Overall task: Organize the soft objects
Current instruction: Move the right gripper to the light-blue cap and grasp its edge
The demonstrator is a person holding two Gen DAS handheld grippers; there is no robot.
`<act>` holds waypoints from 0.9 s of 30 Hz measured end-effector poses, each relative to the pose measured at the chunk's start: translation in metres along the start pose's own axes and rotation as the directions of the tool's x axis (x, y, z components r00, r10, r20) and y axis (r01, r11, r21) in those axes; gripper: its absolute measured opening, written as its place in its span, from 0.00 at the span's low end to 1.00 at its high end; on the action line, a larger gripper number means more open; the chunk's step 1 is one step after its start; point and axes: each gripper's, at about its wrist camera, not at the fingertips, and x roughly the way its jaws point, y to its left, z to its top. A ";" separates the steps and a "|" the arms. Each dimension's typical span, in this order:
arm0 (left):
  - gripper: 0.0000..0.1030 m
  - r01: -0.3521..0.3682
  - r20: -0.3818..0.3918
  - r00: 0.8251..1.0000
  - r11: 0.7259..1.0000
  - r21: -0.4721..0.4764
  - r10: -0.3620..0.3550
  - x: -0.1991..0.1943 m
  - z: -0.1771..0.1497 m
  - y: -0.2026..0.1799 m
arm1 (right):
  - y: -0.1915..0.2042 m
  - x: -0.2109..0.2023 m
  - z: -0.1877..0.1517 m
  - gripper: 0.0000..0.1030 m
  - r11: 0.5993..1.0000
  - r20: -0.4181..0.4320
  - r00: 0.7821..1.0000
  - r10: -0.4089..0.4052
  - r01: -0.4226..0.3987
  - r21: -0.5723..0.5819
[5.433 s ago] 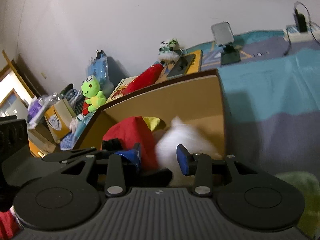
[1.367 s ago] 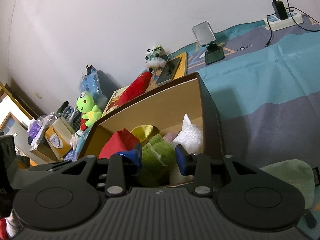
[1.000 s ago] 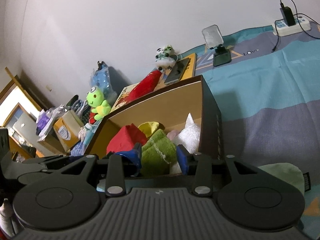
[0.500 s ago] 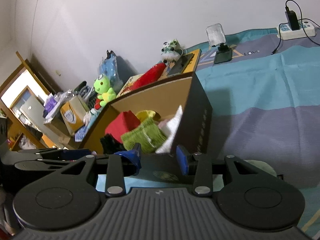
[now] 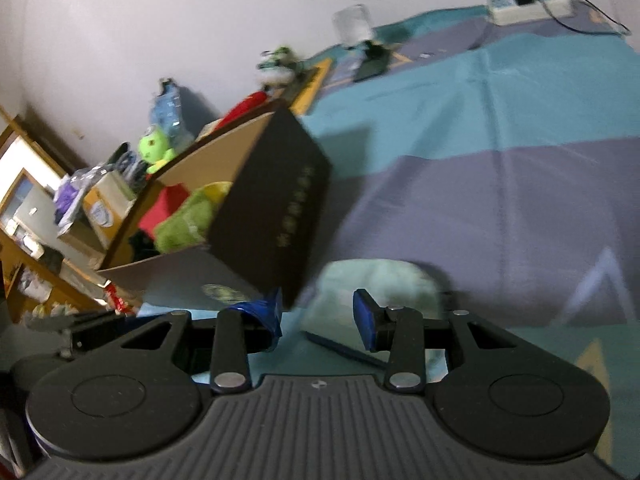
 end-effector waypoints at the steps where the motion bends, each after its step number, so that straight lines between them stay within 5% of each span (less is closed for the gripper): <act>1: 0.65 0.010 -0.005 1.000 1.000 0.009 -0.010 0.005 0.000 -0.004 | -0.005 -0.001 0.000 0.22 1.000 0.000 1.000 -0.009 0.009 0.008; 16: 0.66 0.187 -0.013 0.982 0.982 0.021 -0.187 0.071 0.004 -0.028 | -0.059 0.017 0.010 0.22 0.995 -0.053 0.997 -0.059 0.063 0.083; 27: 0.69 0.088 -0.030 0.996 0.994 0.057 -0.087 0.087 0.006 -0.035 | -0.054 0.040 0.014 0.25 0.998 -0.091 0.994 0.055 -0.053 0.027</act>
